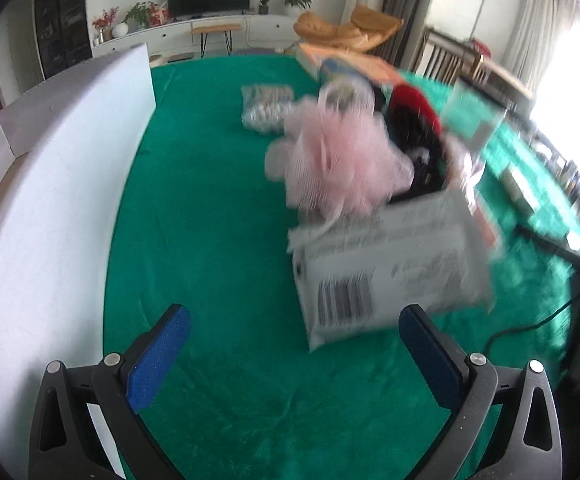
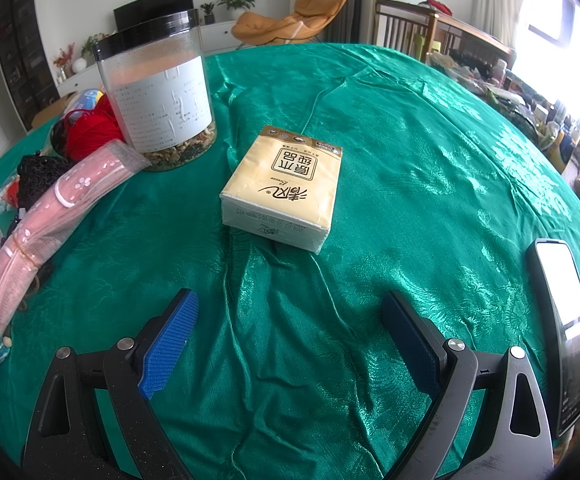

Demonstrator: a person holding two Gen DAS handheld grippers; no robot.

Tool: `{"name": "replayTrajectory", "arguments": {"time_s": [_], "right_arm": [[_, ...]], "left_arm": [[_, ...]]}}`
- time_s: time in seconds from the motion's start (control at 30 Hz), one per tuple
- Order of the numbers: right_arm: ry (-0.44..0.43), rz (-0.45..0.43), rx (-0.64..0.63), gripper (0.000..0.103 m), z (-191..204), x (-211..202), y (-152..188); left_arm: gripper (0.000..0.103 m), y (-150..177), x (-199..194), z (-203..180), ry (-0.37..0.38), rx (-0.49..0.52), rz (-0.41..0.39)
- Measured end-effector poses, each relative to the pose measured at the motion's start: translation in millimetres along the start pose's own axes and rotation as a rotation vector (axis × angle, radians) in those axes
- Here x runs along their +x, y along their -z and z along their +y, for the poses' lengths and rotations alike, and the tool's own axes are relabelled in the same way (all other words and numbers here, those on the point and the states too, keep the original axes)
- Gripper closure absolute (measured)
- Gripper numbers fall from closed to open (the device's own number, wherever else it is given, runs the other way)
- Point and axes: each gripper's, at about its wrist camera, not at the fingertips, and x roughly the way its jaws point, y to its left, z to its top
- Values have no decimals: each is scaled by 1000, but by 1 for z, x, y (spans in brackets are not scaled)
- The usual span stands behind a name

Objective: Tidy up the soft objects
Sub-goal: 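Grasp the yellow tissue pack with the right tool while the left grasps the pink loofah, then carry both items over the white box and open both tools to drop them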

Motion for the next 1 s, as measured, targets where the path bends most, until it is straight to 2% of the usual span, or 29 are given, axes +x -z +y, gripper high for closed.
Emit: {"name": "replayTrajectory", "arguments": {"time_s": [0.1,0.17,0.3,0.43,0.53,0.57,0.6,0.63,0.67,0.7,0.77,0.87,0.9,0.93,1.0], "right_arm": [[0,0,0,8,0,0,0],[0,0,0,8,0,0,0],[0,0,0,8,0,0,0],[1,-1,0,8,0,0,0],[-7,-1,10,8,-2,1,-3],[-23,26,14,9,-5,4,-10],[-63,53,28,12,-11,3,-17],[-143,51,92,12,-22,-4,-23],[-187,38,160,12,-33,-11,-29],[-192,34,207,12,-41,-16,-37],[-189,73,250,12,-49,-13,-59],[-187,230,224,13,-39,17,-81],[-184,266,202,37,-35,26,-84],[-166,280,175,49,-33,32,-87],[-101,256,150,49,-35,34,-99]], "left_arm": [[0,-27,-5,-4,56,-22,-26],[0,-49,4,-13,59,-4,-32],[0,-76,46,-28,18,17,36],[0,-90,69,-33,-25,-25,67],[0,-95,78,-24,-22,-79,89],[3,-97,79,-20,-18,-96,91],[13,-97,80,-16,-13,-111,92],[22,-98,83,-12,-5,-127,99],[37,-99,87,-8,6,-145,117],[45,-98,90,-7,20,-162,132],[55,-98,94,-5,33,-181,135],[65,-101,89,-4,29,-177,115],[67,-103,87,-3,30,-183,107],[68,-105,83,0,30,-189,96],[70,-110,72,3,37,-199,63]]}}
